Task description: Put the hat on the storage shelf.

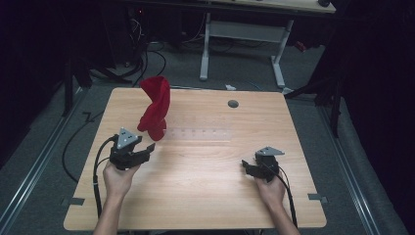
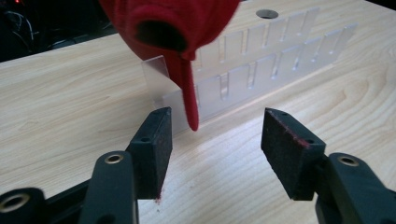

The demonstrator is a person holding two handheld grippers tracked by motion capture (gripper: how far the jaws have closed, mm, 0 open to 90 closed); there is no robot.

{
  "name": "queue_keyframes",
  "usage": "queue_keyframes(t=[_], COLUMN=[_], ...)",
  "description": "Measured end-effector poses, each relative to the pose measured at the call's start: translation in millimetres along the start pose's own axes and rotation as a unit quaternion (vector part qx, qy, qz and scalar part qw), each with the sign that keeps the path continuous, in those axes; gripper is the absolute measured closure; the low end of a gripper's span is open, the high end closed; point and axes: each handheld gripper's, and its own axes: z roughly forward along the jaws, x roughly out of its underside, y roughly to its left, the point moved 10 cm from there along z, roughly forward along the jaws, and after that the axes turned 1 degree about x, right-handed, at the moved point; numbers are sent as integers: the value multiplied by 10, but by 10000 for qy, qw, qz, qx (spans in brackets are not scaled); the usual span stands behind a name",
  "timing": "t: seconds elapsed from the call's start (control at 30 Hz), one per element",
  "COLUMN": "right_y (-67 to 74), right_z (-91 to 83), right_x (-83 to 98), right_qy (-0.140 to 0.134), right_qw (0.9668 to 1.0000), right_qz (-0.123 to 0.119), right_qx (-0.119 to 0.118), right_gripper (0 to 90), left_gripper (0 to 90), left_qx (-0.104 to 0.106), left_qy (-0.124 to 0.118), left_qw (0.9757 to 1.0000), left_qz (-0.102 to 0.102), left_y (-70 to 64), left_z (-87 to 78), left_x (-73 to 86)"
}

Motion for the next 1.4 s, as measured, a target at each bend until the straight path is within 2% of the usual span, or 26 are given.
queue_keyframes(t=[0.37,0.7,0.77,0.9,1.23,1.3,1.4], right_y=[0,3,2,2,5,5,5], right_z=[0,0,0,0,0,0,0], right_x=[0,0,-1,-1,0,-1,-1], right_qy=[-1,-2,-4,-5,-5,-6,-6], right_qw=[10000,10000,10000,10000,10000,10000,10000], right_qz=[-4,-12,-21,-22,-25,-27,-26], right_qx=[0,-10,-9,-9,-12,-12,-12], right_gripper=[361,361,361,361,361,361,361], left_gripper=[431,431,429,426,425,419,416], left_qx=[210,367,413,376,489,586,597], left_qy=[-7,85,100,208,272,287,356], left_qw=[9995,9991,9990,9990,9983,9978,9976], left_qz=[-234,-168,-151,-86,-162,-117,17], left_y=[-161,-325,-359,-377,-457,-507,-552], left_z=[-99,-174,-177,-159,-136,-135,-110], left_x=[22,108,144,272,407,443,519])
